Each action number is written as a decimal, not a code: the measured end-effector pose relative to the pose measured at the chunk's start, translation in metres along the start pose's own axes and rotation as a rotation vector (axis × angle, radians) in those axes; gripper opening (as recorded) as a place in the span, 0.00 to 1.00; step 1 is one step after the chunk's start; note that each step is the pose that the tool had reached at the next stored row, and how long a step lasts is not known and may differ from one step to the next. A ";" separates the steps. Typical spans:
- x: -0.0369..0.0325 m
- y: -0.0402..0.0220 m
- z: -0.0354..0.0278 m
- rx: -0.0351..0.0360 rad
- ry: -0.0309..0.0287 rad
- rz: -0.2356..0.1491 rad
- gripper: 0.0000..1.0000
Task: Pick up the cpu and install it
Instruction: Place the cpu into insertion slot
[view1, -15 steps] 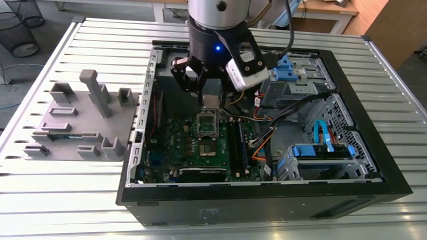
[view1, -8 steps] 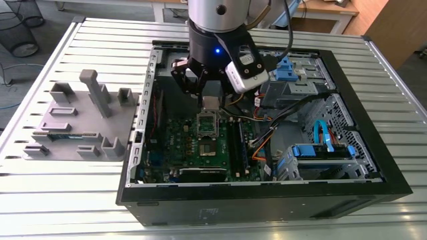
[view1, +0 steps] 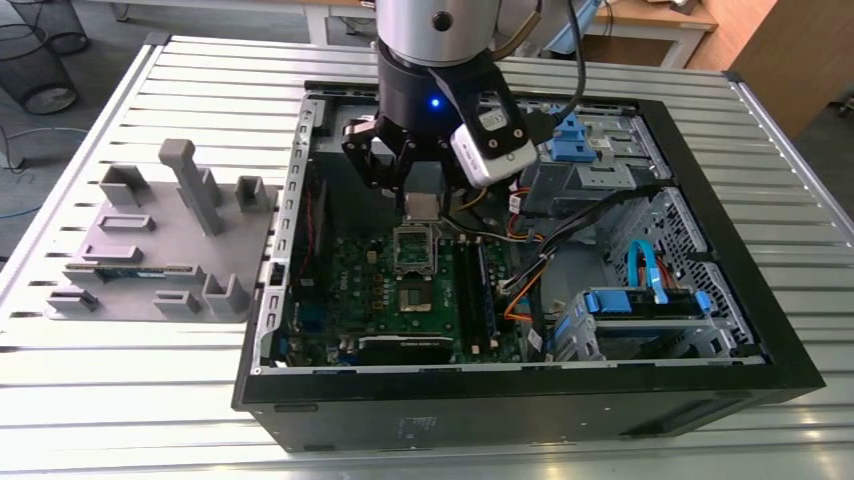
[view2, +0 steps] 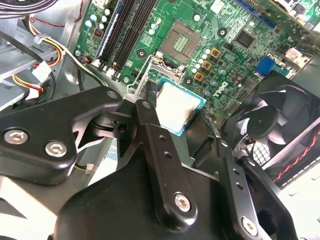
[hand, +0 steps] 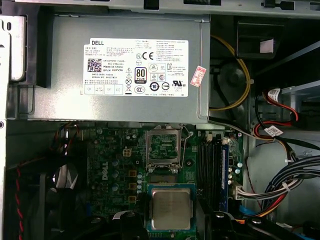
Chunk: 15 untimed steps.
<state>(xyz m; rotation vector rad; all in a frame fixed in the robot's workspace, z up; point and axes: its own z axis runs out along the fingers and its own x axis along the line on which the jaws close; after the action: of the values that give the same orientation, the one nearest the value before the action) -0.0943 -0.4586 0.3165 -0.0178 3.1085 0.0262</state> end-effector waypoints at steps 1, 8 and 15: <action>0.0000 0.0000 0.0000 0.0001 0.0000 0.000 0.47; 0.0001 -0.0002 0.0025 0.0007 -0.0001 0.000 0.47; 0.0003 -0.0011 0.0066 0.0018 0.0000 0.000 0.47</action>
<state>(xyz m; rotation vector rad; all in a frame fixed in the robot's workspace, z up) -0.0944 -0.4596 0.3099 -0.0178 3.1085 0.0235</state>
